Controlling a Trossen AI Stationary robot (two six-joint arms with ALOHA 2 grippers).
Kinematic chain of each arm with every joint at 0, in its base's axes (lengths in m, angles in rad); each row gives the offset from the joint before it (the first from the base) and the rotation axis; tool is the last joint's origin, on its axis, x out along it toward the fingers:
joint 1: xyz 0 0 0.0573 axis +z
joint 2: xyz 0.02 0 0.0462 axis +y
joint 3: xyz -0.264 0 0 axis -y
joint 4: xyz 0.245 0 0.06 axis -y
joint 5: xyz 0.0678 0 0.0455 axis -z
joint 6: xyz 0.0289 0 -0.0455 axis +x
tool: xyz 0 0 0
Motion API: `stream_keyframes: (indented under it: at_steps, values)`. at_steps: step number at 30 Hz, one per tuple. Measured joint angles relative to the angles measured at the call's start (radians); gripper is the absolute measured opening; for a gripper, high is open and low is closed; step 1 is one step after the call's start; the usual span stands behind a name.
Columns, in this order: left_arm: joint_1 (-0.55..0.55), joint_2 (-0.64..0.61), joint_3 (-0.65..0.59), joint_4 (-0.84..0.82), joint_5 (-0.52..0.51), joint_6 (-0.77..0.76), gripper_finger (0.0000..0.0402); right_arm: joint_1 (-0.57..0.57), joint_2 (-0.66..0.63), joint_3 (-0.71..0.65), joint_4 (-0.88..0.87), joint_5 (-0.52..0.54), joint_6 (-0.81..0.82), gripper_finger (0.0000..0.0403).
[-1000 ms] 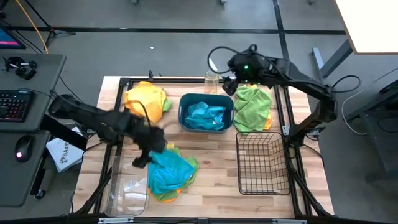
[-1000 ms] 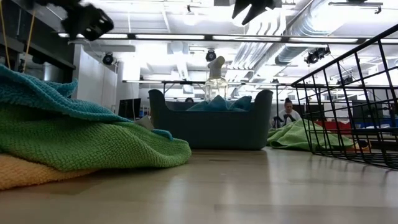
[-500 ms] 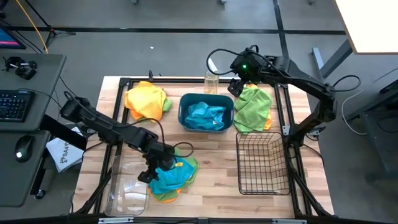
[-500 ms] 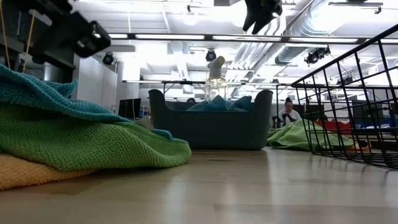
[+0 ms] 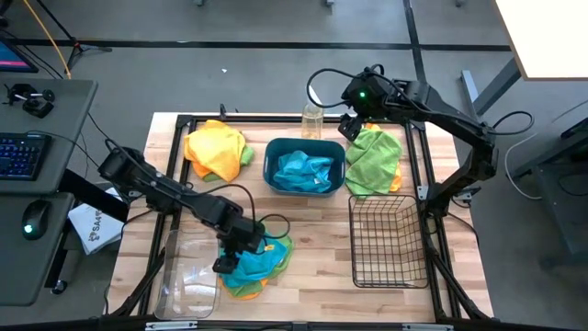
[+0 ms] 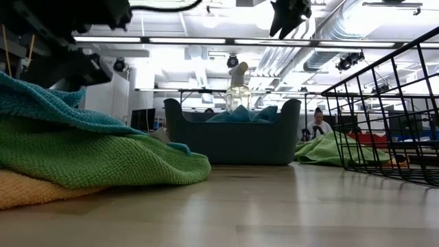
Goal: Sort microfiber towel by color & place in baskets
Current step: Put the blue towel into the blue bin
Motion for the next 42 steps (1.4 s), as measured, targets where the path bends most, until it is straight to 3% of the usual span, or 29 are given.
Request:
stream_keyframes:
  at_steps: [4,7,9,11,13,19,23,26,29,34,38,42]
  values:
    - [0.000,0.034,0.000,-0.006,0.015,-0.049,0.0223,0.000,0.000,0.000,0.000,0.000,0.000,0.0303]
    - [0.000,0.046,0.000,-0.006,0.032,-0.056,0.0191,0.000,0.000,0.000,0.000,0.000,0.000,0.0303]
    - [0.000,0.045,0.000,-0.005,0.050,-0.058,0.0138,0.000,0.000,0.000,0.000,0.000,0.000,0.0303]
    - [0.003,0.041,0.000,-0.010,0.078,-0.049,0.0057,0.000,0.000,0.000,0.000,0.000,0.000,0.0303]
    - [0.013,0.030,0.000,-0.018,0.115,-0.049,0.0018,0.000,0.000,0.000,0.000,0.000,0.002,0.0303]
    - [0.124,-0.101,0.055,-0.121,0.168,-0.005,0.0003,0.000,0.000,0.000,-0.008,0.001,0.003,0.0303]
    - [0.258,-0.217,0.189,-0.134,0.155,0.044,0.0001,0.000,0.000,0.000,-0.008,0.001,0.003,0.0303]
    - [0.364,-0.257,0.330,-0.123,0.080,0.089,0.0001,0.000,0.000,0.000,0.000,0.001,0.003,0.0303]
    - [0.457,-0.252,0.483,-0.048,0.027,0.175,0.0000,0.000,-0.002,0.000,0.031,0.010,0.009,0.0303]
    - [0.560,-0.204,0.661,0.256,0.081,0.247,0.0000,0.000,-0.035,-0.001,0.116,0.093,0.029,0.0303]
    - [0.608,-0.179,0.692,0.407,0.113,0.336,0.0000,0.000,-0.078,-0.001,0.156,0.156,0.044,0.0303]
    - [0.670,-0.149,0.690,0.353,0.112,0.405,0.0000,0.000,-0.124,-0.001,0.143,0.205,0.093,0.0303]
